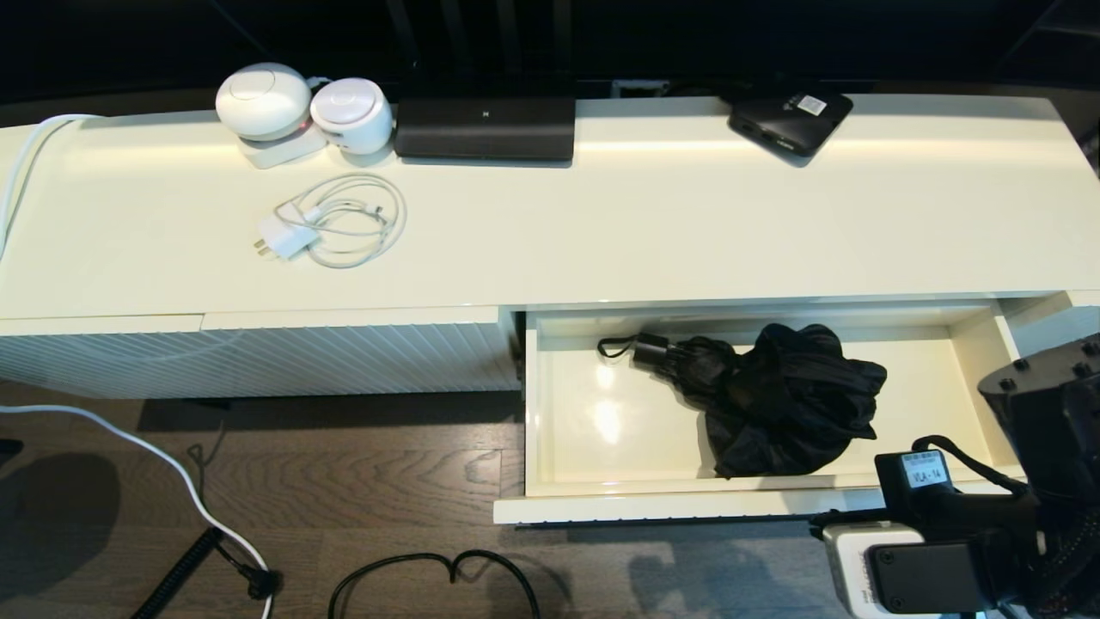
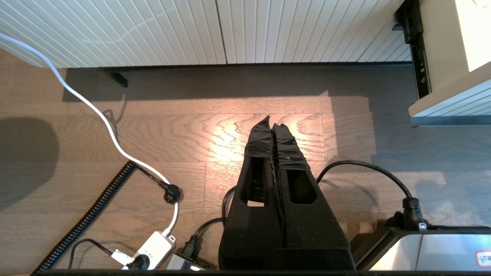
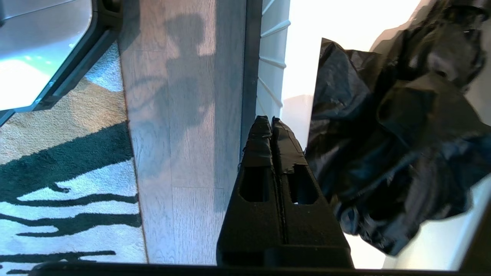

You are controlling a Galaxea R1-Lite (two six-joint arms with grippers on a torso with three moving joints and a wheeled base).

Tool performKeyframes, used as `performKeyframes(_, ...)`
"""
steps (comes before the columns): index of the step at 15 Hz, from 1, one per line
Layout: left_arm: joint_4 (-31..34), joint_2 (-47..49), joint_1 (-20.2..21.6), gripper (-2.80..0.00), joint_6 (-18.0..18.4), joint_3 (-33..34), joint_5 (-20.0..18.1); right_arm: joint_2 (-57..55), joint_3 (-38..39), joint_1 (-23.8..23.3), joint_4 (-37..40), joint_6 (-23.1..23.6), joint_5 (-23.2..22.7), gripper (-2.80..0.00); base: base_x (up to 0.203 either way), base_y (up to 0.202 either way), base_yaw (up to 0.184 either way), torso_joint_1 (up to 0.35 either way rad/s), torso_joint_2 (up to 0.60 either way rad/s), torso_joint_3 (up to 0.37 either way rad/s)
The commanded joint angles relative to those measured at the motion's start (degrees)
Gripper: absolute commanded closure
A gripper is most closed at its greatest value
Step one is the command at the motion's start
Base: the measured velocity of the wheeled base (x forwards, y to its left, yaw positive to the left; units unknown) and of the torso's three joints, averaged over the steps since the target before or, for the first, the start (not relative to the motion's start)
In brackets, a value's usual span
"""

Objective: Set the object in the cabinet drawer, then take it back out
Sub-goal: Close the drawer

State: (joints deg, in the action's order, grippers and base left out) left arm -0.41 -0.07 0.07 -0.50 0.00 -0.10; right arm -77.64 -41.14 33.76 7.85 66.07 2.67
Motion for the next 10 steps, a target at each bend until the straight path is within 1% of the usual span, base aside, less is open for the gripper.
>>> performKeyframes(1,0.0,-0.1,0.1,0.0,0.0,0.0,0.0,-3.9,0.2,-0.1,-0.7,-0.1,0.1,0.0,0.0,0.0,0.0,0.0,0.0,0.0)
performKeyframes(4,0.0,-0.1,0.1,0.0,0.0,0.0,0.0,-4.8,0.0,-0.2,-0.9,-1.5,0.6,0.0,0.0,0.0,0.0,0.0,0.0,0.0)
performKeyframes(6,0.0,-0.1,0.0,0.0,0.0,0.0,0.0,-4.9,0.2,-0.2,-1.1,-1.5,0.6,0.0,0.0,0.0,0.0,0.0,0.0,0.0)
performKeyframes(10,0.0,-0.1,0.1,0.0,0.0,0.0,0.0,-6.6,1.0,-1.1,-7.5,-1.4,0.7,0.0,0.0,0.0,0.0,0.0,0.0,0.0)
